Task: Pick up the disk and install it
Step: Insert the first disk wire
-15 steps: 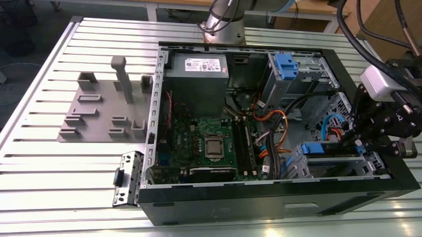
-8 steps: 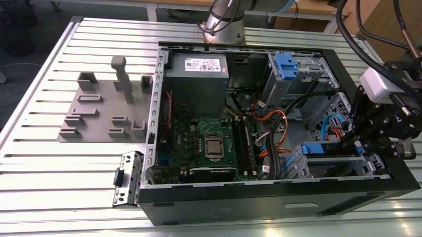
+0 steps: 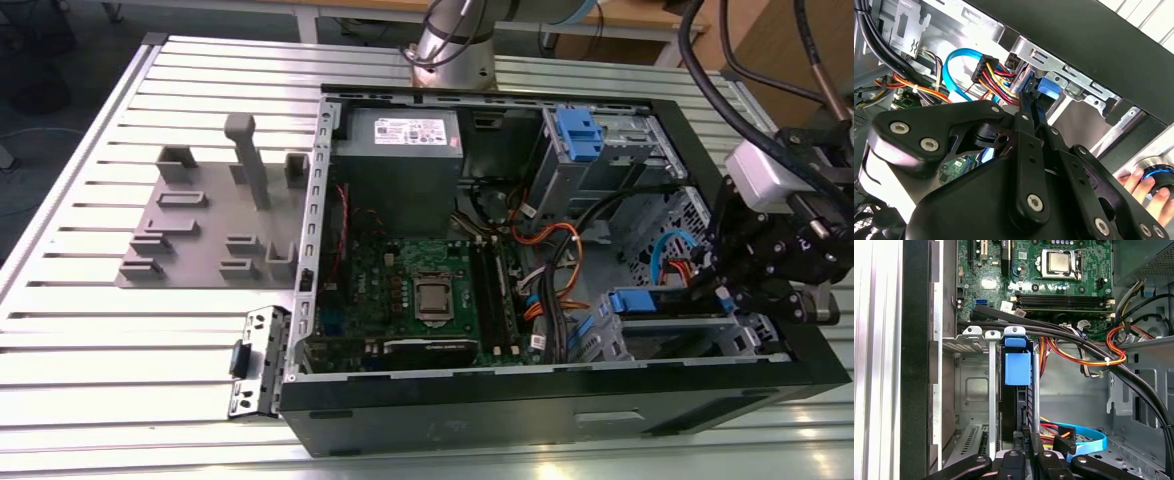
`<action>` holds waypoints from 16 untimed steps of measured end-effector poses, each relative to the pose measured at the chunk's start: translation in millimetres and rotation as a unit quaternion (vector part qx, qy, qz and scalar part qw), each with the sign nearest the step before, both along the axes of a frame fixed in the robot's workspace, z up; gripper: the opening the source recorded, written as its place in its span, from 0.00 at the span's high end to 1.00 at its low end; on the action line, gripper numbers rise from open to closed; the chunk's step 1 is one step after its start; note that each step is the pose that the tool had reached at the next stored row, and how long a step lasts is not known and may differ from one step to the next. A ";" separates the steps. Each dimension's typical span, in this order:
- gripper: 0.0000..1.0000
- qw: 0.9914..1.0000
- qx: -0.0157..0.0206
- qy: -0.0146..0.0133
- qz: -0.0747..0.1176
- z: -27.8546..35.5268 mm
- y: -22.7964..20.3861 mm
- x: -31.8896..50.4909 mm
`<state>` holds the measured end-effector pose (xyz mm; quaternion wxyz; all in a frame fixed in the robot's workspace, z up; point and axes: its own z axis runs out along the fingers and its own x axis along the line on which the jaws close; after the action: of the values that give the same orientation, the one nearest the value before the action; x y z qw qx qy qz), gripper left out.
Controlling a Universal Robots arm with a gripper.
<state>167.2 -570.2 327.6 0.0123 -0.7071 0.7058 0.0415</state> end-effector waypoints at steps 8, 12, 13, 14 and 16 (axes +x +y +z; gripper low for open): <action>0.76 1.000 0.000 0.000 0.000 -0.2 0.0 0.0; 0.76 1.000 0.000 0.000 0.000 5.4 0.0 1.7; 0.76 1.000 0.000 0.000 0.000 9.0 0.0 2.1; 0.76 1.000 0.001 0.002 0.000 15.4 0.6 4.0; 0.84 1.000 0.001 0.008 0.000 15.6 1.7 8.9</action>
<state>176.1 -568.4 343.2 0.0070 -0.7067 0.7059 0.0476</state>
